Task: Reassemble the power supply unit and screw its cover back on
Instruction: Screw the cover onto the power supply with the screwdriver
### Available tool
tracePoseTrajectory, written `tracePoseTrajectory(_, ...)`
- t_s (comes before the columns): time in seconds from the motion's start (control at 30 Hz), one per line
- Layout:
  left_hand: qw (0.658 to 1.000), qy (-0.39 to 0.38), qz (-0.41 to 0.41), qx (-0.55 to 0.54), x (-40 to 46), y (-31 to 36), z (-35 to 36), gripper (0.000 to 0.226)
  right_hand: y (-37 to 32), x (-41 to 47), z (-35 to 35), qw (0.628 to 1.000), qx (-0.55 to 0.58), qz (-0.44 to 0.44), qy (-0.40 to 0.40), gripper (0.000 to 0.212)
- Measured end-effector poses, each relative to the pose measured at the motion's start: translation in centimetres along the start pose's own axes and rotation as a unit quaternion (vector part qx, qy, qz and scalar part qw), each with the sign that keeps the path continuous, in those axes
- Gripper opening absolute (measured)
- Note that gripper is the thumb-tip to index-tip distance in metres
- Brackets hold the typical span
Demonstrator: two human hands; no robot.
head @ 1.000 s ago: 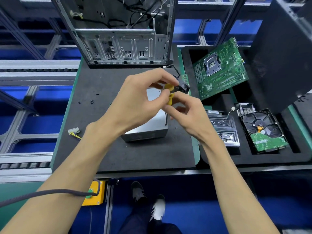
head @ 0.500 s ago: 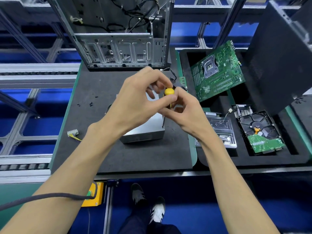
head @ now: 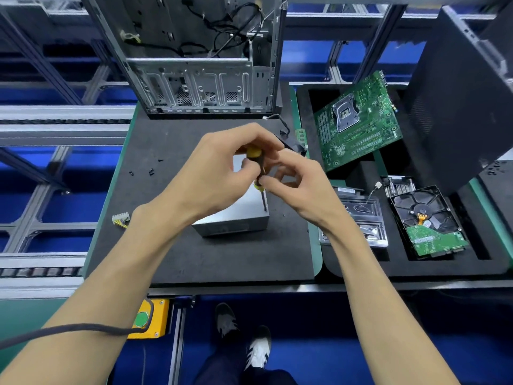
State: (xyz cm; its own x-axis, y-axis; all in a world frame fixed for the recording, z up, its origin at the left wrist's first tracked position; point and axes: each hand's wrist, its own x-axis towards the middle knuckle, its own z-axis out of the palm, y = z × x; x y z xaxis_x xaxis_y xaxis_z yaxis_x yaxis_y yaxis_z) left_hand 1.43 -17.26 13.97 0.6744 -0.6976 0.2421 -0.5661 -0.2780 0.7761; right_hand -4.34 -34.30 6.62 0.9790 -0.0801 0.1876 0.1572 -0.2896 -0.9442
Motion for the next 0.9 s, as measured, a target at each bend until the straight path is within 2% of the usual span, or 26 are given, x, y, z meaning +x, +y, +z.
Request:
tracePoseTrajectory(0.07,1.000,0.017,0.000,0.002,-0.1,0.0,0.2,0.030,0.2,-0.1,0.0,1.000,0.018,0.008,0.007,0.013)
tracePoseTrajectory(0.13,0.998,0.054,-0.003,0.015,-0.1,0.0,0.6,0.021,0.3,-0.1,0.2,0.999,0.036,0.019,0.017,0.021)
tracePoseTrajectory(0.2,0.998,0.060,-0.005,0.003,0.1,-0.1,0.5,0.016,0.1,0.0,0.4,0.998,0.056,0.027,0.019,0.025)
tracePoseTrajectory(0.33,1.000,-0.013,-0.003,-0.023,0.1,-0.1,0.3,0.037,0.0,-0.3,-0.2,0.997,0.073,0.033,-0.011,0.019)
tracePoseTrajectory(0.4,1.000,-0.014,-0.002,-0.014,0.2,0.1,0.5,0.037,0.0,-0.4,-0.3,0.998,0.052,0.032,-0.007,0.014)
tracePoseTrajectory(0.53,1.000,0.006,-0.015,-0.016,0.8,-0.1,1.1,0.028,0.0,-0.4,-0.5,0.997,0.043,0.038,0.043,0.037)
tracePoseTrajectory(0.7,0.999,0.004,-0.027,-0.038,1.8,-0.4,1.5,0.016,0.0,-0.4,-1.1,0.996,0.010,0.038,0.079,0.037)
tracePoseTrajectory(0.9,0.994,0.031,-0.084,-0.055,3.9,-2.2,1.8,0.019,-0.2,0.2,-2.6,0.966,0.094,0.076,0.227,0.040)
